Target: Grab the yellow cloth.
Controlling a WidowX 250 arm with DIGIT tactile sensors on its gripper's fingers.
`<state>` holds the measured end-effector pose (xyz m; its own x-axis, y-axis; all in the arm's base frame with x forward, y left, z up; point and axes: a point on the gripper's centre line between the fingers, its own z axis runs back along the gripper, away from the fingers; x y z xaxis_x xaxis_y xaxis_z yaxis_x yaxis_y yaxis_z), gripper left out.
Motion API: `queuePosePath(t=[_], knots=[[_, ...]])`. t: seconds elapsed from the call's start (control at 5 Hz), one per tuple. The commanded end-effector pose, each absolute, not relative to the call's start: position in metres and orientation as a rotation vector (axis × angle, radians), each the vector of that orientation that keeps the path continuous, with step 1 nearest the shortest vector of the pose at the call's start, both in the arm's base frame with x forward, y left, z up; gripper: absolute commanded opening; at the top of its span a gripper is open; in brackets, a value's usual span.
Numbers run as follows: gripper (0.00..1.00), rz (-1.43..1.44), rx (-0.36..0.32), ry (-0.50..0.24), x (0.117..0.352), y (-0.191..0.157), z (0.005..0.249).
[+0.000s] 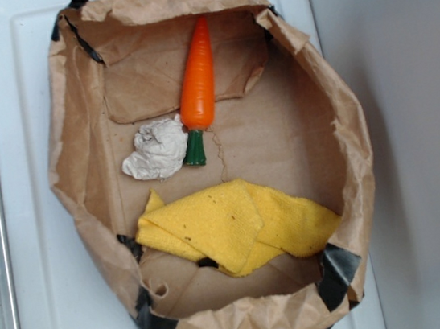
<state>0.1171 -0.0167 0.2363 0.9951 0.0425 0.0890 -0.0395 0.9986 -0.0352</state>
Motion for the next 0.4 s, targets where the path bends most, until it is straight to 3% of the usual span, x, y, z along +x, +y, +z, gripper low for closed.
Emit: queuePosePath(t=[0.0,0.2], knots=[[1.0,0.041,-0.033,-0.09,0.117,-0.017,0.236],[1.0,0.129,-0.028,-0.098,0.133,-0.004,0.242]])
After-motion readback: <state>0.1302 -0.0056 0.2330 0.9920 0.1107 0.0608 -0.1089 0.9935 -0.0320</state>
